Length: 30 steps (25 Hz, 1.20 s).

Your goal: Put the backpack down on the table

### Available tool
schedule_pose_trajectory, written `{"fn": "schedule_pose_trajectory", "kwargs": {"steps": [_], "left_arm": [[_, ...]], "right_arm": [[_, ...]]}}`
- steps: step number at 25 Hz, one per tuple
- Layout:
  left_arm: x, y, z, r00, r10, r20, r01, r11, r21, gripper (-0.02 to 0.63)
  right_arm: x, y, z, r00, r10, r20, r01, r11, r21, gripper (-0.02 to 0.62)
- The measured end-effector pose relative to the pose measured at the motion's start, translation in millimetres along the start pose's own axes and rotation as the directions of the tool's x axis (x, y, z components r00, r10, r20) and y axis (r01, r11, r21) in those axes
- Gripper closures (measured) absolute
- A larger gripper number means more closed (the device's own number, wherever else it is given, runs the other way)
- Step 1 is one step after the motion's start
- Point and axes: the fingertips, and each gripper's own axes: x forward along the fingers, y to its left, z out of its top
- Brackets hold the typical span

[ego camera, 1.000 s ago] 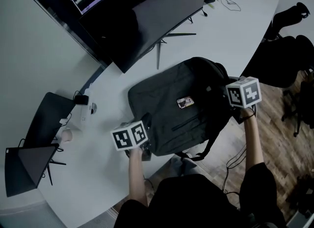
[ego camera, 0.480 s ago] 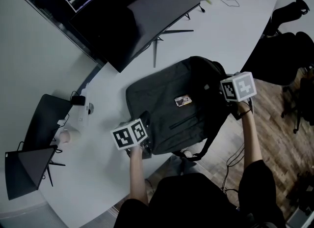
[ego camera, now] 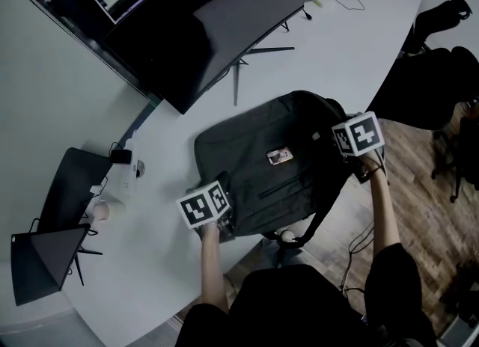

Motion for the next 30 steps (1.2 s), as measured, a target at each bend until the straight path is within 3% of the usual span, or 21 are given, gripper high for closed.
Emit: {"fn": "schedule_pose_trajectory", "kwargs": {"steps": [7,12,20,27,30], "left_arm": [[-1.7,-1.3,2.5,0.999,0.036,0.020,-0.037,0.999,0.036,0.330],[-10.1,3.0,7.0,0.996,0.064,0.056,-0.067,0.996,0.063,0.327],[-22.7,0.0,9.0,0.993,0.084,0.087,-0.094,0.989,0.114,0.327],[-38.6,-3.1,14.0,0.986,0.094,0.139,-0.116,0.980,0.162,0.328],[-47.5,-7.3,17.0,0.981,0.086,0.176,-0.120,0.974,0.192,0.359]], "right_arm": [[-0.7,-9.0,-3.6,0.998,-0.053,0.017,0.053,0.998,-0.018,0.353],[-6.7,-17.6,-18.4,0.994,-0.110,-0.005,0.110,0.994,0.022,0.351],[-12.4,-9.6,-21.1,0.994,-0.074,0.085,0.069,0.996,0.055,0.351],[-26.0,-12.1,-23.4,0.979,-0.134,0.151,0.124,0.989,0.076,0.351],[-35.2,-12.8,-21.2,0.969,-0.166,0.182,0.155,0.985,0.075,0.353]]}}
